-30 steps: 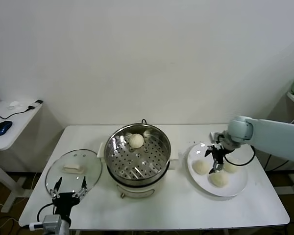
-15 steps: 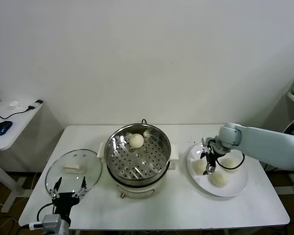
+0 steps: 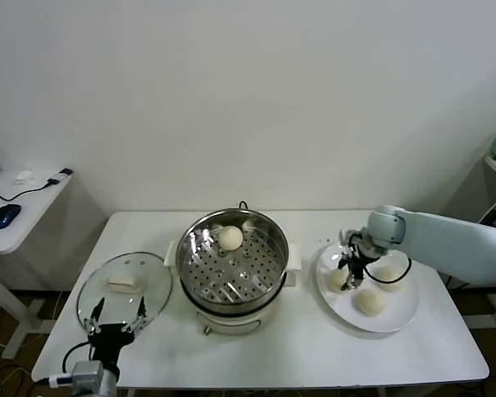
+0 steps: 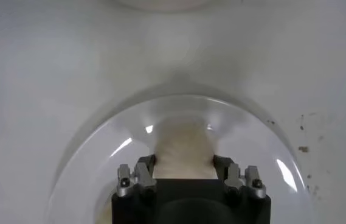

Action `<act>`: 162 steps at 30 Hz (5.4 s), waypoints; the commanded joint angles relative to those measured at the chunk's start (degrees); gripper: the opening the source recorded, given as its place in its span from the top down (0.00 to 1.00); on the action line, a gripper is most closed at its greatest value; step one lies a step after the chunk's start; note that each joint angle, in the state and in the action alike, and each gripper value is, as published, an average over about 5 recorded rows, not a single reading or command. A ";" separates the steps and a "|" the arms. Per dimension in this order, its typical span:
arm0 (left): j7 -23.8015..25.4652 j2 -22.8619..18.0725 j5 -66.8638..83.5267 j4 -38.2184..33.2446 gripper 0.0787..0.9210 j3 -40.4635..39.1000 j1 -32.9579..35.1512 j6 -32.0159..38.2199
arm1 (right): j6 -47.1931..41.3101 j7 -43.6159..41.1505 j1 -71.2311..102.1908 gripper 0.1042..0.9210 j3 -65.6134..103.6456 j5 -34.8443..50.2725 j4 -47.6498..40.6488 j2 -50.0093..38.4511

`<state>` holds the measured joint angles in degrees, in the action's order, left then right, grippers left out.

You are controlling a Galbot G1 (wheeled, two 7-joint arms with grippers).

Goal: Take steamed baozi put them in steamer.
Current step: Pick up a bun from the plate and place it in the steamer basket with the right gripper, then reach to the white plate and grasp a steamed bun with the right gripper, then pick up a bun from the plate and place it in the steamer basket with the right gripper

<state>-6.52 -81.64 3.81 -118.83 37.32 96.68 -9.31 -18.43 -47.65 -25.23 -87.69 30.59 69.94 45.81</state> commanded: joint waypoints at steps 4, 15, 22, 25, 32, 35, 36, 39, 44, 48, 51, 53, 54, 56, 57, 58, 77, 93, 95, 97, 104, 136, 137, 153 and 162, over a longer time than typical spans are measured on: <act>0.02 -0.13 -0.01 -0.23 0.12 -0.14 -0.03 -0.04 | 2.10 -6.90 -33.71 0.33 -17.64 14.72 4.73 2.19; 0.08 -0.49 -0.30 -1.39 0.12 -1.35 -0.14 -0.25 | -9.09 5.79 -41.76 0.33 -10.19 39.51 20.50 16.56; -0.25 -0.28 -0.12 -1.79 0.12 -1.61 0.22 0.18 | -13.36 12.77 -33.21 0.33 -6.24 44.31 20.71 27.12; -0.36 -0.27 -0.04 -1.94 0.12 -1.64 0.30 0.32 | -14.46 15.63 -28.44 0.33 -5.45 44.20 18.52 30.16; -0.40 -0.23 0.14 -2.17 0.12 -1.47 0.19 0.31 | -16.76 20.41 -19.01 0.33 -3.57 41.28 12.16 34.86; -0.39 -0.14 0.13 -2.10 0.12 -1.55 0.15 0.33 | -17.37 21.52 -15.86 0.33 -3.56 39.21 10.35 35.61; -0.39 -0.14 0.13 -2.10 0.12 -1.56 0.13 0.32 | -17.58 21.90 -14.90 0.33 -3.52 38.61 9.76 35.75; -0.38 -0.12 0.16 -2.03 0.12 -1.53 0.03 0.30 | -17.98 23.01 -12.22 0.33 -3.29 36.65 7.70 36.25; -0.49 -0.09 0.22 -1.62 0.12 -1.56 -0.29 0.27 | -18.08 23.77 -9.03 0.33 -2.69 34.03 3.97 37.21; -0.52 -0.12 0.22 -1.46 0.12 -1.67 -0.50 0.24 | -17.93 23.70 -7.76 0.33 -2.27 33.09 2.22 37.70; -0.55 -0.10 0.24 -1.47 0.12 -1.62 -0.51 0.24 | -17.80 23.68 -7.30 0.33 -1.91 33.00 1.99 37.86; -0.59 -0.06 0.26 -1.46 0.12 -1.56 -0.51 0.24 | -17.55 23.69 -7.17 0.32 -1.68 32.79 2.10 37.79; -0.62 -0.05 0.26 -1.46 0.12 -1.53 -0.51 0.25 | -17.39 23.65 -7.26 0.31 -1.59 32.69 2.25 37.67; -0.68 -0.06 0.26 -1.48 0.12 -1.53 -0.52 0.24 | -16.94 22.96 -7.93 0.26 -1.35 32.50 2.83 37.07; -0.71 -0.09 0.25 -1.50 0.12 -1.55 -0.52 0.25 | -16.65 22.30 -8.60 0.23 -1.27 32.45 3.28 36.62; -0.74 -0.11 0.23 -1.53 0.12 -1.58 -0.52 0.25 | -16.24 21.30 -9.64 0.20 -1.29 32.33 3.89 35.99; -0.63 0.09 -0.07 -2.04 0.12 -1.91 -0.21 0.43 | 3.01 -9.55 -39.32 0.12 -24.05 17.19 18.44 -3.56; -0.86 -0.03 0.01 -1.53 0.12 -1.42 -0.53 0.30 | 1.16 -4.47 -6.70 0.12 -10.26 -4.68 13.55 -15.23; -0.87 -0.19 -0.09 -1.49 0.12 -1.42 -0.47 0.30 | 0.61 -3.75 -3.45 0.12 -7.64 -5.84 12.64 -14.92; -0.87 -0.38 -0.20 -1.47 0.12 -1.42 -0.39 0.30 | 0.12 -3.07 -0.97 0.12 -5.14 -6.81 11.47 -14.49; -0.91 -0.71 -0.47 -1.19 0.12 -1.40 -0.19 0.34 | -0.81 -1.75 3.71 0.12 -0.42 -7.78 7.94 -12.04; -0.44 -1.11 -0.94 -0.75 0.12 -2.23 -1.22 0.28 | -0.72 -2.85 -2.89 0.36 -0.69 -7.93 8.74 -9.05; -0.44 -1.15 -0.95 -0.80 0.12 -2.26 -1.26 0.23 | 0.06 -3.80 -6.62 0.36 -2.65 -7.03 9.11 -8.48; -0.70 -0.23 -1.17 -0.85 0.12 -2.77 -0.89 0.28 | 23.23 -16.36 -38.75 0.28 -1.21 -0.14 13.15 21.66; -0.70 -0.33 -1.34 -1.52 0.12 -2.62 -0.60 0.21 | 32.85 -15.26 -28.07 0.28 0.82 -12.42 20.24 30.76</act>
<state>-7.27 -82.01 2.53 -120.28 34.81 96.11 -9.10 2.77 -61.20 -54.75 -89.60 26.00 84.49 63.76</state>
